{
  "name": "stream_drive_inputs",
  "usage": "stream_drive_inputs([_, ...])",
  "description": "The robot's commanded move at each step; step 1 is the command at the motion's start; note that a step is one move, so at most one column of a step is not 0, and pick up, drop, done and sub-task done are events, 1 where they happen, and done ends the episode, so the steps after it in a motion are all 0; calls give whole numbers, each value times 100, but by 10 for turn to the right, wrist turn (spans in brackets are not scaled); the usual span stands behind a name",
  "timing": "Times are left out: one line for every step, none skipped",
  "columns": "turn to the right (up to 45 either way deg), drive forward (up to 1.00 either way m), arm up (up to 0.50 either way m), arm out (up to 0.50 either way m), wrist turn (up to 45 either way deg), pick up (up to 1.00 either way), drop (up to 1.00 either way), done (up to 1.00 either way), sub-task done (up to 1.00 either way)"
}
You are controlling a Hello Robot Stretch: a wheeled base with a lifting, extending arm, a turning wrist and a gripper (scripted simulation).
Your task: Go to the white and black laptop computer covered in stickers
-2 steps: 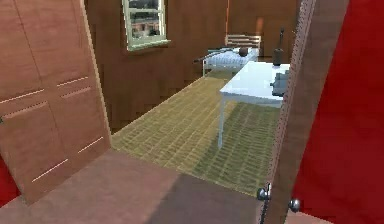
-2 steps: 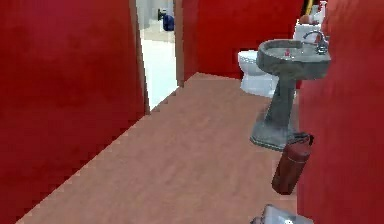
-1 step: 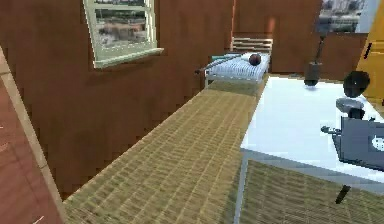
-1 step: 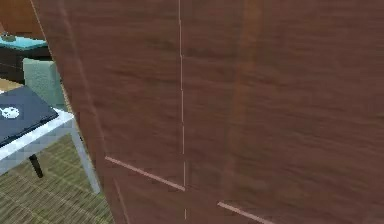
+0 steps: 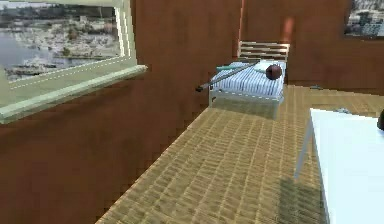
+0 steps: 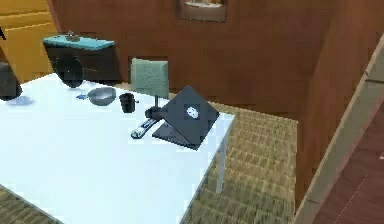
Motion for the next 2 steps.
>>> stream_drive_inputs([450,0,0,0,0,0,0,0,0])
stream_drive_inputs([120,0,0,0,0,0,0,0,0])
